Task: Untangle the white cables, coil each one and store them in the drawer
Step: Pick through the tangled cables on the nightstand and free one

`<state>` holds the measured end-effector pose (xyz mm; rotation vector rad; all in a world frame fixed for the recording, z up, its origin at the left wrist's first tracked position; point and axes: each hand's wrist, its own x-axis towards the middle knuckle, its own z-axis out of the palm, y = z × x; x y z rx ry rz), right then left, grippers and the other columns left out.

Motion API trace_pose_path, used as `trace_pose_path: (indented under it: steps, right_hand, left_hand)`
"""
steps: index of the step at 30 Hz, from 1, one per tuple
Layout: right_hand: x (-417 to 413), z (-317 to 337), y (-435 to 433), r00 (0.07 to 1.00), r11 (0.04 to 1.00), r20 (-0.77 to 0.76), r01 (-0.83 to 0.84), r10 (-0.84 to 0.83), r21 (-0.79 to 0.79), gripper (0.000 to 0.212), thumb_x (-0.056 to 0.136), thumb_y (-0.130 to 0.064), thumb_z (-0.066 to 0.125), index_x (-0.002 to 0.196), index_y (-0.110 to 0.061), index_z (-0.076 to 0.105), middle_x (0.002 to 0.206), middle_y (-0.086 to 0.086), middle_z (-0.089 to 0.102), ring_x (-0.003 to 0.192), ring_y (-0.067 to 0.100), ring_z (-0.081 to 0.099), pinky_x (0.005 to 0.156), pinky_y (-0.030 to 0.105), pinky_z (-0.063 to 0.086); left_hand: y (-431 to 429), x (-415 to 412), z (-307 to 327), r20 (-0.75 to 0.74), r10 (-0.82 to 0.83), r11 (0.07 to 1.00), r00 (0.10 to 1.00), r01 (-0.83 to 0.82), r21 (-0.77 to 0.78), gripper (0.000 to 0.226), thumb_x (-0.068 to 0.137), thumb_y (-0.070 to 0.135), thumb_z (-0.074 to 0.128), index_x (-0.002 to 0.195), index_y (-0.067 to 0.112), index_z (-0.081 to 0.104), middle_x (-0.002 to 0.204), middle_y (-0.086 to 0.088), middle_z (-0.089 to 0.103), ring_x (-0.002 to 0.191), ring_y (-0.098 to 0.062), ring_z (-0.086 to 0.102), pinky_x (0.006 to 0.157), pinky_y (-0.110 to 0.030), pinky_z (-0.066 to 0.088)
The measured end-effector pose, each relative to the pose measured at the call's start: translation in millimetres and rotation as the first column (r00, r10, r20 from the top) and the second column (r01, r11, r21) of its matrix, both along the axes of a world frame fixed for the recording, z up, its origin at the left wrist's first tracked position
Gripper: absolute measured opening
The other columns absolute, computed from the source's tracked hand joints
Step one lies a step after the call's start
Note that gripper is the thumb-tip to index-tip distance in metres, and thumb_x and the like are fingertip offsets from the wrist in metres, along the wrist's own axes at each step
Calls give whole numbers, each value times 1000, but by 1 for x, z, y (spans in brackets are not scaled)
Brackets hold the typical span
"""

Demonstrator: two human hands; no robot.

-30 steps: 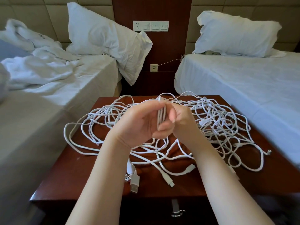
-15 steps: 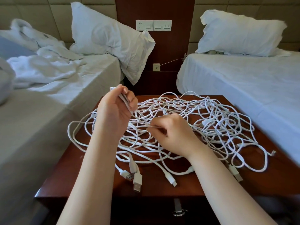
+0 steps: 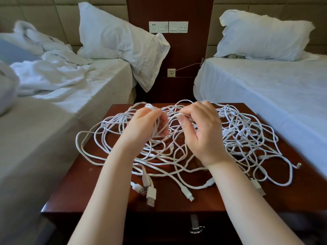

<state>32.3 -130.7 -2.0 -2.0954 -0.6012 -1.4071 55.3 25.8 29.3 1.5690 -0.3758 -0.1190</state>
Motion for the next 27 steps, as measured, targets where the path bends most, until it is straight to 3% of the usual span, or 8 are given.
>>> trace_pose_path:
  steps: [4, 10, 13, 15, 20, 22, 24, 27]
  right_hand:
    - [3, 0, -5, 995, 997, 71, 76, -75, -6, 18, 94, -15, 57, 89, -1, 68, 81, 6, 64, 75, 23, 53, 68, 33, 43]
    - [5, 1, -8, 995, 996, 52, 83, -84, 24, 14, 92, -16, 63, 87, -3, 69, 82, 4, 65, 76, 21, 51, 71, 26, 38]
    - [5, 1, -9, 999, 997, -15, 43, -42, 71, 16, 94, -19, 61, 88, -7, 69, 82, -1, 65, 78, 18, 49, 71, 28, 40]
    - [6, 0, -8, 998, 997, -54, 21, -17, 71, 17, 94, -21, 59, 89, -8, 70, 82, -2, 66, 79, 19, 51, 72, 29, 41]
    - [5, -2, -6, 987, 997, -142, -63, 70, 54, 25, 97, -23, 51, 97, -11, 72, 86, -2, 69, 82, 17, 51, 76, 26, 40]
    - [6, -4, -2, 981, 998, -178, -67, 70, 21, 26, 97, -21, 47, 97, -10, 72, 85, -3, 67, 80, 18, 49, 73, 31, 40]
    - [7, -6, 1, 982, 995, -175, -84, 73, -59, 13, 93, -8, 55, 91, -13, 67, 77, -8, 60, 72, 20, 46, 66, 33, 39]
    - [9, -7, 3, 978, 989, -206, -57, 28, -136, 33, 82, 10, 54, 79, -23, 49, 64, -9, 44, 64, 18, 39, 58, 24, 30]
  left_hand:
    - [-7, -4, 1, -57, -181, 978, 982, 186, 90, 37, 101, 21, 38, 68, 7, 51, 53, -2, 46, 47, -15, 39, 46, -22, 32]
    - [-11, -4, -2, -229, -402, 908, 886, 418, 21, 63, 92, 63, 30, 61, 10, 43, 49, 1, 30, 44, -12, 23, 42, -19, 21]
    - [-6, -6, -1, -199, -521, 845, 830, 534, 13, 40, 88, 38, 44, 59, 12, 44, 50, 2, 30, 43, -11, 24, 42, -19, 22]
    - [-2, -6, -1, -177, -578, 810, 797, 586, -7, 33, 89, 23, 43, 58, 11, 47, 50, 2, 32, 42, -10, 27, 42, -19, 22]
    - [2, -7, 3, -154, -694, 720, 703, 684, -123, 36, 92, 21, 37, 63, 10, 55, 49, 3, 35, 41, -8, 30, 43, -20, 20]
    - [1, -10, 5, -119, -730, 682, 673, 710, -173, 36, 92, 20, 36, 64, 9, 56, 49, 4, 36, 40, -7, 30, 43, -21, 18]
    - [-2, -12, 6, -79, -749, 656, 657, 721, -224, 36, 92, 18, 35, 65, 8, 55, 50, 4, 36, 40, -6, 31, 42, -18, 21]
    - [-5, -12, 8, -42, -736, 656, 676, 696, -292, 35, 91, 17, 34, 63, 9, 54, 49, 4, 35, 40, -5, 31, 41, -16, 27]
